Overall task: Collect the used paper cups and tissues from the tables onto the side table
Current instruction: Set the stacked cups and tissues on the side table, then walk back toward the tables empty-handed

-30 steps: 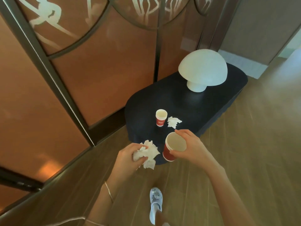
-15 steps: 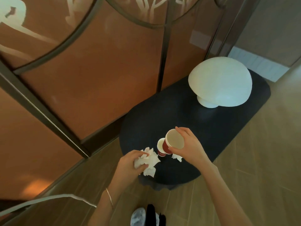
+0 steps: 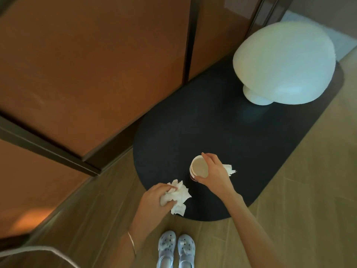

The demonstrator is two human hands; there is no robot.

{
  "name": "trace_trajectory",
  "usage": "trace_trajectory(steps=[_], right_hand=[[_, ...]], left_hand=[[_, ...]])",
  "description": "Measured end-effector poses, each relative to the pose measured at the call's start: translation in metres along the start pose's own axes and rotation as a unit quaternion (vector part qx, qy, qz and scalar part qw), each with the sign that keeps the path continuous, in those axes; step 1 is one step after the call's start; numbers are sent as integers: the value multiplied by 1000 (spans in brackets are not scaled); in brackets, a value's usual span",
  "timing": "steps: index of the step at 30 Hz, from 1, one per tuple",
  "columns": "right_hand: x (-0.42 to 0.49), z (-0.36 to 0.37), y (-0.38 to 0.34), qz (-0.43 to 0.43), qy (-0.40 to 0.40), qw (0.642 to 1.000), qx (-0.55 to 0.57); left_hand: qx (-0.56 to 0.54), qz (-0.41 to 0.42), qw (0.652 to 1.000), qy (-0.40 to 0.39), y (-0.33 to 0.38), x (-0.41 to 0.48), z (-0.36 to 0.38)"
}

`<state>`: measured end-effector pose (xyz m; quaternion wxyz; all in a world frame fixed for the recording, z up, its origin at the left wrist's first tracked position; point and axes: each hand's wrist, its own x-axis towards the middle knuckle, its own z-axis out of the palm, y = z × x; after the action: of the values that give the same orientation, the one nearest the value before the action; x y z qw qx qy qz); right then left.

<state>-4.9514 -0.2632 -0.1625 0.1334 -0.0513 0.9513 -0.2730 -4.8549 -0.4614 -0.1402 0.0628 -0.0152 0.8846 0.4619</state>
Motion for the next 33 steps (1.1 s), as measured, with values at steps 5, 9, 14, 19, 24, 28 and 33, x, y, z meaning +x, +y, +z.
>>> trace_trajectory(steps=[5,9,14,19,24,28,33], right_hand=[[15,19,4,15,-5,1000,12],[34,13,-3,18,-21,999,16],[32,3,-9,13,-60,998,-14],[-4,-24,5,12,12,1000,-26],[-50,-58,36,-1,74,994,-82],[-71,-79,63,6,82,989,-119],[-74,-90,98,18,61,989,-136]], left_hand=[[11,-10,1000,-26,-10,1,3],[0,-32,998,-53,-10,5,4],[18,12,999,-45,-3,12,-1],[12,34,998,-56,13,21,3],[-4,43,996,-78,36,27,22],[-26,65,994,-79,56,37,53],[-39,46,996,-68,67,58,105]])
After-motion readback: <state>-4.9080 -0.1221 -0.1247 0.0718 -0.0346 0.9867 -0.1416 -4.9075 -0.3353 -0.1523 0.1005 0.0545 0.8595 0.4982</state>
